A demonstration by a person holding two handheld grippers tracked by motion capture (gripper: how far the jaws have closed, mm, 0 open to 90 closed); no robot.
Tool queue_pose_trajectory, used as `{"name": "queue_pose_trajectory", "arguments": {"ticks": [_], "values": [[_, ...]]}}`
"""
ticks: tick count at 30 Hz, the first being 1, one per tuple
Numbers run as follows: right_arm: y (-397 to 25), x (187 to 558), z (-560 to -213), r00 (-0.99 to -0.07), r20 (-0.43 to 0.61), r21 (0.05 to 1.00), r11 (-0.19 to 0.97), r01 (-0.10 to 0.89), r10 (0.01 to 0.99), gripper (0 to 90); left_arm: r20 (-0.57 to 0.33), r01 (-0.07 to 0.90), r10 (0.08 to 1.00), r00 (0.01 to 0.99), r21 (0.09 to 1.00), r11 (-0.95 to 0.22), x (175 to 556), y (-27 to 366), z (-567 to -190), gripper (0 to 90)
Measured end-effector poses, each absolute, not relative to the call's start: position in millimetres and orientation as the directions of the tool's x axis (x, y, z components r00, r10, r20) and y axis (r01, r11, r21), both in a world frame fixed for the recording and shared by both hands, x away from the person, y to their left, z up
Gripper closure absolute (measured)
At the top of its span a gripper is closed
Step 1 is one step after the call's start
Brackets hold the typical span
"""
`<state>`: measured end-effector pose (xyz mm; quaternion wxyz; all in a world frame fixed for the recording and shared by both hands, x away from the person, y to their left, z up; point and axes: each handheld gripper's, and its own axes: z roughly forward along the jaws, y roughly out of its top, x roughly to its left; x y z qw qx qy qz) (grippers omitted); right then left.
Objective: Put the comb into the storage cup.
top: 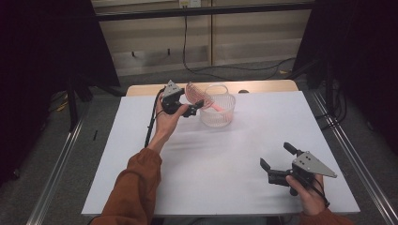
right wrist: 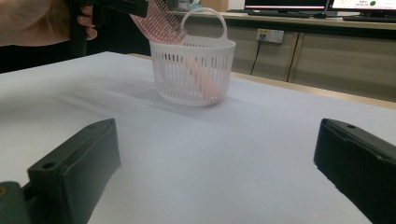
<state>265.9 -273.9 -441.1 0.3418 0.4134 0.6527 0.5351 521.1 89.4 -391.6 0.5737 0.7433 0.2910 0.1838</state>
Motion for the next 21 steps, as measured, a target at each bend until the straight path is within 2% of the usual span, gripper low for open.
{"name": "queue_pose_trajectory", "arguments": {"ticks": [7,12,21], "values": [[-274,262,-439,-0.418,-0.011,0.983,0.087,0.163,0.908,0.0,-0.083,0.216,0.648,0.757,0.968,-0.129,515,100,-387,3.2],[-274,261,-438,-0.408,-0.017,0.984,0.088,0.158,0.913,0.0,-0.054,0.204,0.652,0.757,0.966,-0.157,508,104,-389,3.2],[-275,261,-437,-0.391,-0.017,0.985,0.082,0.149,0.920,0.0,-0.057,0.188,0.665,0.745,0.974,-0.127,498,108,-378,3.7]]}}
